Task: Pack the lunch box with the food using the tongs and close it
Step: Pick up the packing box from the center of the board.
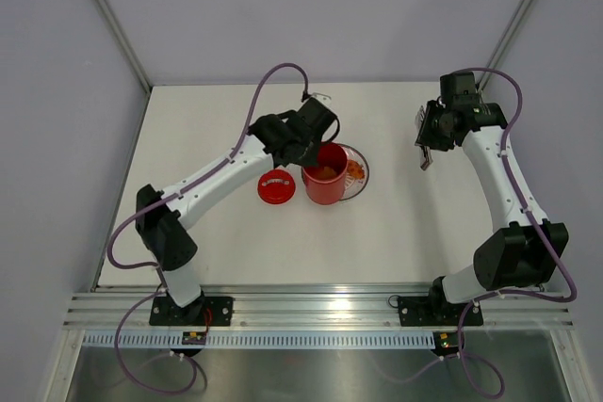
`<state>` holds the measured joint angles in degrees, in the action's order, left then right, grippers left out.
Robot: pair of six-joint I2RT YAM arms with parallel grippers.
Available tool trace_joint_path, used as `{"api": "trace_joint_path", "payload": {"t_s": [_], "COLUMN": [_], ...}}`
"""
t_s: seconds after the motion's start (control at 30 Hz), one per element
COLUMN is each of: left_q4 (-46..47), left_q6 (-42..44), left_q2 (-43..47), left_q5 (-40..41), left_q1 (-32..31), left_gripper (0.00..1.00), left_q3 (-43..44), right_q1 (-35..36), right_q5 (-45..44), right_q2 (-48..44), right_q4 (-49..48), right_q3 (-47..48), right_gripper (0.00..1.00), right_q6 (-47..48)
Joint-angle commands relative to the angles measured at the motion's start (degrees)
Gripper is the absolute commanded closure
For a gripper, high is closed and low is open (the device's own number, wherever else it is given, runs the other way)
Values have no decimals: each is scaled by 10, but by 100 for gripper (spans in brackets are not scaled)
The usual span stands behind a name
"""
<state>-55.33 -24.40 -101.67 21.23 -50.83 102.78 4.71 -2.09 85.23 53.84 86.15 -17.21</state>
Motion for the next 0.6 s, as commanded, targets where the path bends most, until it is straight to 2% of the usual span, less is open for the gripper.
{"api": "trace_joint_path", "payload": {"t_s": [0.0, 0.3, 0.4, 0.57], "left_q4": [-12, -63, -79, -80], "left_q6": [-4, -26, -35, -57], "left_q2": [65, 146, 176, 251], "left_q5": [20, 51, 55, 27], "left_q1": [48, 140, 147, 146], "left_gripper": [100, 100, 100, 100], "left_q3": [-9, -88, -120, -221], "right_q1": [-1, -2, -1, -1], "right_q5": [-5, 1, 2, 13], "right_q2": [-22, -19, -18, -14], "right_q4": [-13, -14, -16, -20], "right_q3": [3, 2, 1, -1], "right_gripper": [66, 66, 66, 66], "right_q6": [-1, -4, -4, -5]}}
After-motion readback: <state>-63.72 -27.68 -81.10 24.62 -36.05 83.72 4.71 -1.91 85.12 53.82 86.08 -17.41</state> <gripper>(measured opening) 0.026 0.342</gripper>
